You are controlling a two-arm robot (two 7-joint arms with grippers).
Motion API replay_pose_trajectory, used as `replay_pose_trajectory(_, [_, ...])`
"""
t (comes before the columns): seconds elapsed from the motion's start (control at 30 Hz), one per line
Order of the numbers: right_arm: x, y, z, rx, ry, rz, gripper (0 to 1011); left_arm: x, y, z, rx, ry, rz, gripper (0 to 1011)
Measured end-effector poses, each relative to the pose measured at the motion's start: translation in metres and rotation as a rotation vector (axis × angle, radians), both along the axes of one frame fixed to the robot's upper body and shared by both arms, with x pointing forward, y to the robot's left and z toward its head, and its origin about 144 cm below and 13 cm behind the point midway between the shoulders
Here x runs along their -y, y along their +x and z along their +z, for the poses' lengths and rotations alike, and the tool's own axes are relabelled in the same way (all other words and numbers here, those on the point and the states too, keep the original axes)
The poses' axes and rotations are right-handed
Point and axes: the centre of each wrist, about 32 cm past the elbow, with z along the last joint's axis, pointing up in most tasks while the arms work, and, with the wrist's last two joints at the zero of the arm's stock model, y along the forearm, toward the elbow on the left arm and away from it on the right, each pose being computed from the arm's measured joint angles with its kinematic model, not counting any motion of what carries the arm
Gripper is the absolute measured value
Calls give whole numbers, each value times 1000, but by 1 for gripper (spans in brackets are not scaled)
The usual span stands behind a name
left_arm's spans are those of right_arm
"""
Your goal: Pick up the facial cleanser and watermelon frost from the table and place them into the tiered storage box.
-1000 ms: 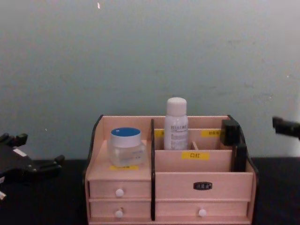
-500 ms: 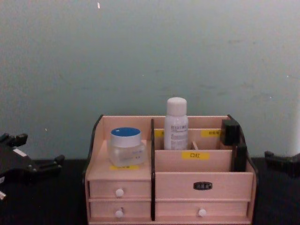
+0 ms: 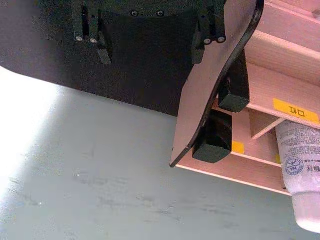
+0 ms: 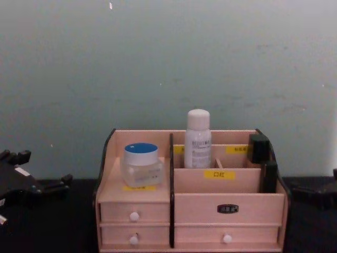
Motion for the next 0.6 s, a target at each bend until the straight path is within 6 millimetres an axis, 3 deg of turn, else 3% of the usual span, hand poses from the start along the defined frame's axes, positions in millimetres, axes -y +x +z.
replay_pose_trajectory(0.6, [0, 0, 1, 1, 0, 1, 1003, 0, 0, 0, 0, 0, 0, 1001])
